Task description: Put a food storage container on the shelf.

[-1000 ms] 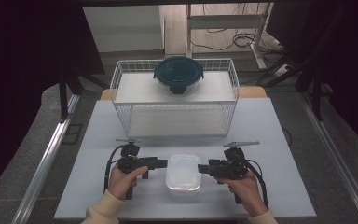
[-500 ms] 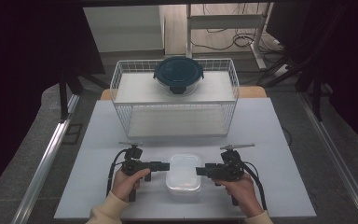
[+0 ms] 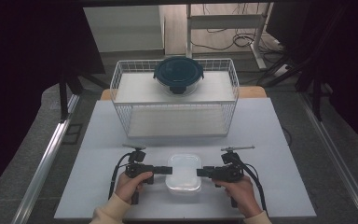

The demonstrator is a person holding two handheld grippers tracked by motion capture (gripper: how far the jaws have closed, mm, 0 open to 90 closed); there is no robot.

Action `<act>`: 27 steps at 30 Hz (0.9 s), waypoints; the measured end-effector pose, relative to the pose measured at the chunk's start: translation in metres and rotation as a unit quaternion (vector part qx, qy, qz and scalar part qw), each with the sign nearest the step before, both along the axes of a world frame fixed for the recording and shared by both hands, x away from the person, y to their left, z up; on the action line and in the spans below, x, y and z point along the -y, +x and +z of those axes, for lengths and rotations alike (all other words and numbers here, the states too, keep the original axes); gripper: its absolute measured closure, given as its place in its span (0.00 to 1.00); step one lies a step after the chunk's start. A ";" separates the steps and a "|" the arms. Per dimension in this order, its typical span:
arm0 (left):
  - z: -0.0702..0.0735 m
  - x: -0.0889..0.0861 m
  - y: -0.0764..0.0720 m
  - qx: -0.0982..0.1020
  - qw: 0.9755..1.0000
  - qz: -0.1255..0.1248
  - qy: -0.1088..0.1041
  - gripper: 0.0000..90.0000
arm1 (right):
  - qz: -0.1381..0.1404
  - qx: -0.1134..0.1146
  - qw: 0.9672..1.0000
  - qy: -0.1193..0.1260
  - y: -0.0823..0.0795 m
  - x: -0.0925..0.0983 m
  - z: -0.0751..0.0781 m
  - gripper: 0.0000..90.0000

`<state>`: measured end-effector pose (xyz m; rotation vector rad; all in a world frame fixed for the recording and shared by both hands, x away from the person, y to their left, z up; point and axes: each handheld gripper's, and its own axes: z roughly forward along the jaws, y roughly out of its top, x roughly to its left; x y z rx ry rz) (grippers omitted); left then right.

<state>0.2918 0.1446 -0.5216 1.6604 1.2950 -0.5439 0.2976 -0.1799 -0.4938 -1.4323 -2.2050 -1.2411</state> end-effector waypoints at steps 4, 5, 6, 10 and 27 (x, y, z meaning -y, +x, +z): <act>0.001 -0.001 0.000 0.002 1.000 0.001 -0.004 0.68 | -0.001 -0.016 1.000 0.022 0.001 0.002 -0.002 0.71; 0.002 -0.002 -0.001 0.003 1.000 0.005 -0.007 0.72 | -0.005 -0.020 0.999 0.025 0.001 0.002 -0.002 0.72; 0.003 -0.003 -0.001 0.006 1.000 0.006 -0.007 0.75 | -0.007 -0.025 0.999 0.028 0.001 0.003 -0.002 0.72; 0.007 -0.005 -0.005 0.013 1.000 0.001 -0.007 0.79 | -0.016 -0.035 0.998 0.043 -0.001 0.005 -0.001 0.77; 0.029 -0.006 -0.021 0.071 0.997 0.007 0.010 0.89 | 0.000 0.019 0.999 0.038 -0.010 0.007 0.020 0.89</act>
